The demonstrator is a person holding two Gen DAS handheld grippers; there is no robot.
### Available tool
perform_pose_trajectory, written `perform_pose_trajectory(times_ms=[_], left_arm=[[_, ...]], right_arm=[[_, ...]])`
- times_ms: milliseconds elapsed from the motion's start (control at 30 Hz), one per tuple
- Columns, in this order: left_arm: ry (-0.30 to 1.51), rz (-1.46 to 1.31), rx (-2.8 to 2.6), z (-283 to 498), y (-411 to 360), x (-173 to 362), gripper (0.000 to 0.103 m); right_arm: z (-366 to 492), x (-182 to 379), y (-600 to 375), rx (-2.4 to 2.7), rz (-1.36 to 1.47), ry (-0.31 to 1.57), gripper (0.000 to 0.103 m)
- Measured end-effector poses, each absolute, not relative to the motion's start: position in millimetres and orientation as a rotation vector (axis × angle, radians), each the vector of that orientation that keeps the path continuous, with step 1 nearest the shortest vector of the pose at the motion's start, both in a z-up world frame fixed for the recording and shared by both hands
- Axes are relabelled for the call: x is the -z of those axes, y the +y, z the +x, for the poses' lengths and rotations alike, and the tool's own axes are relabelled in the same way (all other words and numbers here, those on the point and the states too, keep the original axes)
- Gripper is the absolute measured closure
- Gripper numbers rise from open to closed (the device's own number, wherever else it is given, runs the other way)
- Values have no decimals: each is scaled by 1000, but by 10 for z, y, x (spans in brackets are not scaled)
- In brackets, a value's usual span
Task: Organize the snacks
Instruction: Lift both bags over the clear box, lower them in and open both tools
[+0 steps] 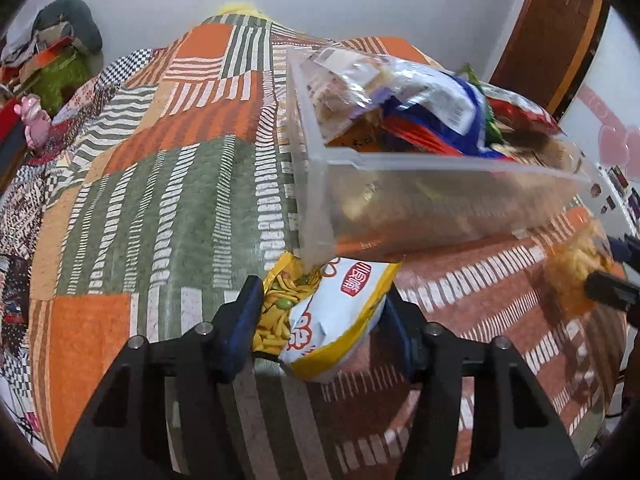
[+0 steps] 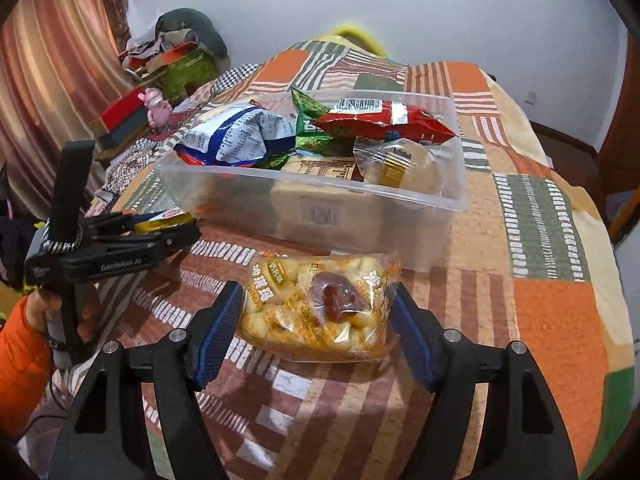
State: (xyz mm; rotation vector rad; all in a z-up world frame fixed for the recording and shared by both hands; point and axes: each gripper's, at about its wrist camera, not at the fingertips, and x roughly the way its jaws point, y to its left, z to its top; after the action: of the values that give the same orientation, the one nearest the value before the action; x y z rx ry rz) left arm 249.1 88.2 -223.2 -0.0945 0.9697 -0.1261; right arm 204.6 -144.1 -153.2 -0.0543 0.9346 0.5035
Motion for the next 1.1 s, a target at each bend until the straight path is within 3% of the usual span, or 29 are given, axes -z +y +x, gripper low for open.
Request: perform_pose_trajectory(times_ms=[233,267,733,1100], left_arm=[[918,-58,146,2037,774,1987,68],[915,-59,149,1997,764,1950,75],[740,-79,165,1989,661,1194,76],[641,-66,165,2584,401,918,76]], right_arm=[[2037,1456,-1537,-504,-36,908,33],[2038,1430,-1550,-503,-29,900,33],[2162,1078,-1598,-490,-6,787,33],[2618,1127,-1389,-495,-19,779,33]])
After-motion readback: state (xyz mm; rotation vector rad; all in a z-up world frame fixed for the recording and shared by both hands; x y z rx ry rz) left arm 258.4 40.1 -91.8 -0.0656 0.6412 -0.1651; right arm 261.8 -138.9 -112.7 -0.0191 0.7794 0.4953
